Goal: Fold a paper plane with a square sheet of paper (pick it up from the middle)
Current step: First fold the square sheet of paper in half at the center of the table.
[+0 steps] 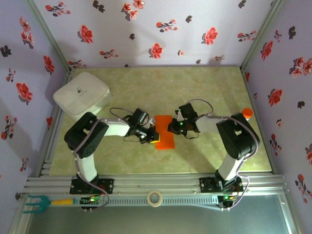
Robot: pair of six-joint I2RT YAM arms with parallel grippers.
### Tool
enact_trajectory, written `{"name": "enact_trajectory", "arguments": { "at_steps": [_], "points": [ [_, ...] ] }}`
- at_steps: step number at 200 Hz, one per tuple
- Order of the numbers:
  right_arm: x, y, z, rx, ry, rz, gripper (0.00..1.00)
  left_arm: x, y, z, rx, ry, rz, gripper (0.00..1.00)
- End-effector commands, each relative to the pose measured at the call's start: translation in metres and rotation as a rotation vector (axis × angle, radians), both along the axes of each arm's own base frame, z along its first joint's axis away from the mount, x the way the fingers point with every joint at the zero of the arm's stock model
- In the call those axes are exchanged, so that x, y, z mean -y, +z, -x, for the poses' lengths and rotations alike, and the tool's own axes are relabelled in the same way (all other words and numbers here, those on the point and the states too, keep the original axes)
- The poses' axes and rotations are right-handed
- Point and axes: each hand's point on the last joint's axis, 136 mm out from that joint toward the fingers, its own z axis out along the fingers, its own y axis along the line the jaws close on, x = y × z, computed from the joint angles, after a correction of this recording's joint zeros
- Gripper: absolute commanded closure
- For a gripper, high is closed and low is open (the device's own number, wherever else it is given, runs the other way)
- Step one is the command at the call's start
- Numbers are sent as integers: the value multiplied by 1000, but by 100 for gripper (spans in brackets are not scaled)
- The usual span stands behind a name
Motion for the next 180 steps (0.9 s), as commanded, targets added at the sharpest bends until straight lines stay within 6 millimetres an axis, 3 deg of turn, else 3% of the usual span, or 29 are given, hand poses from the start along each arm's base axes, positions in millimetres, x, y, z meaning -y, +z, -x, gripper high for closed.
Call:
{"name": "enact_trajectory", "arguments": {
  "at_steps": [1, 26, 63, 85, 118, 180],
  "points": [
    [51, -55, 38, -168, -67, 244, 100, -30, -37, 18, -33, -16, -158, 99],
    [52, -56, 40, -167, -67, 247, 100, -30, -30, 18, -8, -2, -135, 99],
    [53, -54, 39, -156, -72, 247, 100, -1, 16, 14, 63, 5, -8, 98],
    [53, -54, 39, -154, -73, 242, 100, 12, 31, 11, 76, 10, 32, 98],
    [54, -53, 41, -149, -73, 247, 100, 13, 16, 17, 35, -3, 7, 98],
    [55, -59, 43, -156, -70, 244, 100, -16, -28, 42, -29, -17, -96, 98]
  ]
}}
